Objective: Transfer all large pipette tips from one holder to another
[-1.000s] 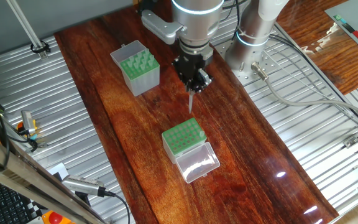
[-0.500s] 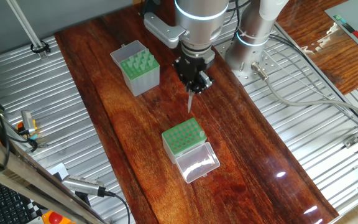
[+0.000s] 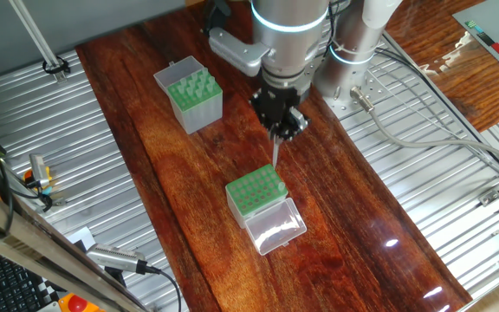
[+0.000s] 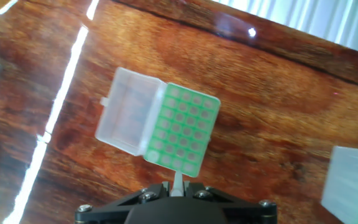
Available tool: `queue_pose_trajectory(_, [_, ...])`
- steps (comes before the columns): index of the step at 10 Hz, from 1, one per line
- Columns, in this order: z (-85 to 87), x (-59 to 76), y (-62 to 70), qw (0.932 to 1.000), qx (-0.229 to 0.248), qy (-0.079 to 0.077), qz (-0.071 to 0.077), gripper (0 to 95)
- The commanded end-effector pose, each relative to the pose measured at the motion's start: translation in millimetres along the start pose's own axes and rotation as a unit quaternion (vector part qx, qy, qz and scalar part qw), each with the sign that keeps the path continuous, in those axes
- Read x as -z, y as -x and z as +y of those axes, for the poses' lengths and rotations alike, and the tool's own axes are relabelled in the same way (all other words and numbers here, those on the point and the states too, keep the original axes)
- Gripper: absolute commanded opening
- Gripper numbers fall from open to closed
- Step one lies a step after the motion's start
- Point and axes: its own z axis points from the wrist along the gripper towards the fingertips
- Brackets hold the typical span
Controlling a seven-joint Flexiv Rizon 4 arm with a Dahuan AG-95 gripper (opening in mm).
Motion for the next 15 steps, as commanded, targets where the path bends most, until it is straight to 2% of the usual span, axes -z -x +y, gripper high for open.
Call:
queue_pose_trajectory(1, [2.5,-2.3,-2.4,0.9999,-0.011,-0.012,-0.001,0.0])
queue_pose_trajectory(4, [9.0,-10.0,-4.1,0.9998,-0.015,-0.013,-0.005,0.0])
queue_pose_trajectory(15, [19.1,-17.0,1.1,0.9996,-0.022,-0.014,-0.006,0.0])
